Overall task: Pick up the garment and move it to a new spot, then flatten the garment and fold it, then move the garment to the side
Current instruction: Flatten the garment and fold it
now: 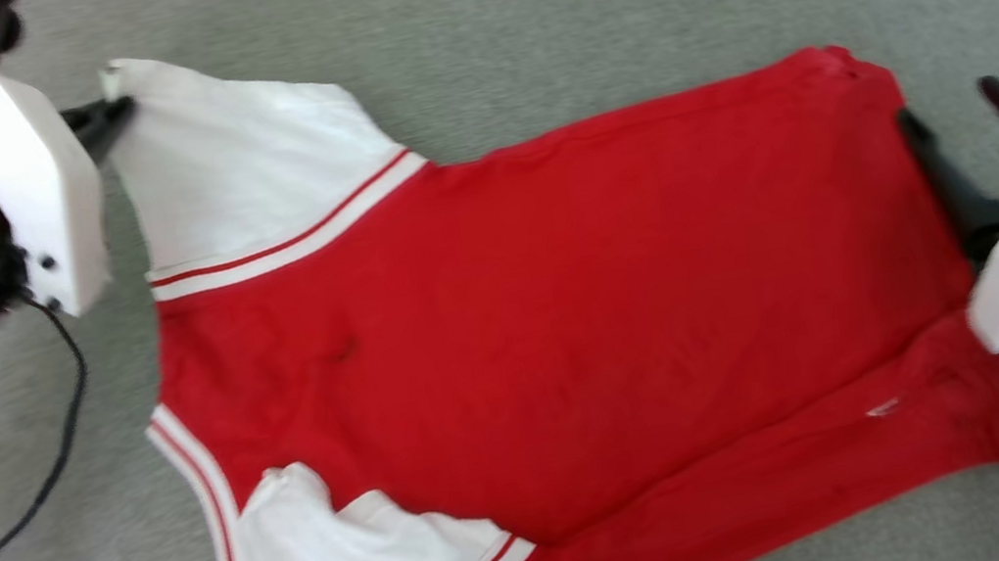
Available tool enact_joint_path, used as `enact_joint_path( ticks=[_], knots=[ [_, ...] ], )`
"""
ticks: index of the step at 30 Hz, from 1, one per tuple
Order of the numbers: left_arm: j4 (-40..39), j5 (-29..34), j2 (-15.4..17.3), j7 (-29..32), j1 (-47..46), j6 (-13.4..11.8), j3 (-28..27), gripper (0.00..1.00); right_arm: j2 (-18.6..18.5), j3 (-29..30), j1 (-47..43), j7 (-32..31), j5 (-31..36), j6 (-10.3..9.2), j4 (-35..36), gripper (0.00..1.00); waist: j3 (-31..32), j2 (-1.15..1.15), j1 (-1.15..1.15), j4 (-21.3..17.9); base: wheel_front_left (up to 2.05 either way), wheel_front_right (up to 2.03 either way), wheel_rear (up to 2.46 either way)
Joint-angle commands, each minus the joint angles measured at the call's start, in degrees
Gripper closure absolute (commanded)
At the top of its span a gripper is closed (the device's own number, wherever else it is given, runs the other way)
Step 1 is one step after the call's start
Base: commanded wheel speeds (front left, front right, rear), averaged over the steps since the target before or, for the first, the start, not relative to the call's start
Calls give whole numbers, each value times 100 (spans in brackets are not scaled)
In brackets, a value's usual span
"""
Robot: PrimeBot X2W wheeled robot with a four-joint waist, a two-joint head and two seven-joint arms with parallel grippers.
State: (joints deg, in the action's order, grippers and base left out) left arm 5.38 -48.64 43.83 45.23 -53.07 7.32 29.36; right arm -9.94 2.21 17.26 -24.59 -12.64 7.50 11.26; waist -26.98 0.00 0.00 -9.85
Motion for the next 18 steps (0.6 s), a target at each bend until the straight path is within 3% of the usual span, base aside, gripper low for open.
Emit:
enact_joint_path(
  ticks=[1,9,18],
  knots=[
    [-351,-45,51,-129,183,5,51,100,-296,119,211,-547,-123,-3,-9,0,150,0,0,317,0,0,0],
    [-1694,-182,369,-451,742,10,105,100,-1277,229,917,-2765,-504,-2,-370,0,13,0,0,843,0,0,0],
    [-2474,-76,301,-636,856,12,230,100,-1992,-411,1610,-3277,-388,-2,-1385,0,-260,0,0,1302,0,0,0]
  ],
)
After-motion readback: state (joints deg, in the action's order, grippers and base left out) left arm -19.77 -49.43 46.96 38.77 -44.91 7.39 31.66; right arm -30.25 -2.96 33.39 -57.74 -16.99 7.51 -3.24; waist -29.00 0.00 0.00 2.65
